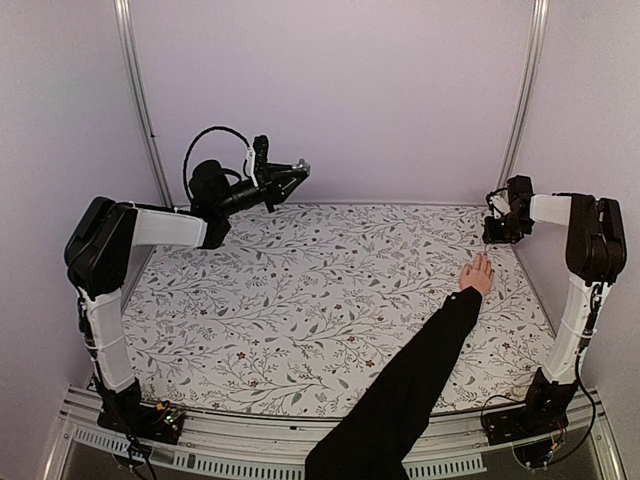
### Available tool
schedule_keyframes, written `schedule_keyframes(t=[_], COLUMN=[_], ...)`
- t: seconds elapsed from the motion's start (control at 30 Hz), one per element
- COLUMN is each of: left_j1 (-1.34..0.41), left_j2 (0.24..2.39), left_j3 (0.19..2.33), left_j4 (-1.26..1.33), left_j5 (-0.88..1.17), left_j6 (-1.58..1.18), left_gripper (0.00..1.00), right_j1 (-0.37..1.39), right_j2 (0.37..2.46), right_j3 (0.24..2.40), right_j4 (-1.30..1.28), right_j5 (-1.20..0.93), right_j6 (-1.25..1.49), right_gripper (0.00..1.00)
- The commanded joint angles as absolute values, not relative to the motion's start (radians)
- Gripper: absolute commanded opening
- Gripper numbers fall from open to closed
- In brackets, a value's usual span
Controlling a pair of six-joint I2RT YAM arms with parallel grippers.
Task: Paint the nails
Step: Paint the nail polish on the nail.
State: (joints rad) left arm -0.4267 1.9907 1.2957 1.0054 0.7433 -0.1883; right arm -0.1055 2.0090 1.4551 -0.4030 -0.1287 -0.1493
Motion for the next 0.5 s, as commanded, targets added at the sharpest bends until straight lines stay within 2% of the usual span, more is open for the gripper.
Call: schedule_keyframes(t=[0.0,0.47], left_j1=[-0.414,-0.412], left_j2=[1.975,1.961], left_j3=[1.298,1.295], left_j4=[1.021,1.014], left_j5=[0.739,0.744], left_j6=[-0.183,-0.178], left_gripper=[0.0,0.0], right_j1=[-0.1,-0.1], right_j2=[2.035,1.999], right_j3=[1.489,1.597], right_j4=[-0.399,-0.436], right_j5=[-0.138,-0.16], right_j6=[-0.14,-0.129], right_gripper=[0.0,0.0])
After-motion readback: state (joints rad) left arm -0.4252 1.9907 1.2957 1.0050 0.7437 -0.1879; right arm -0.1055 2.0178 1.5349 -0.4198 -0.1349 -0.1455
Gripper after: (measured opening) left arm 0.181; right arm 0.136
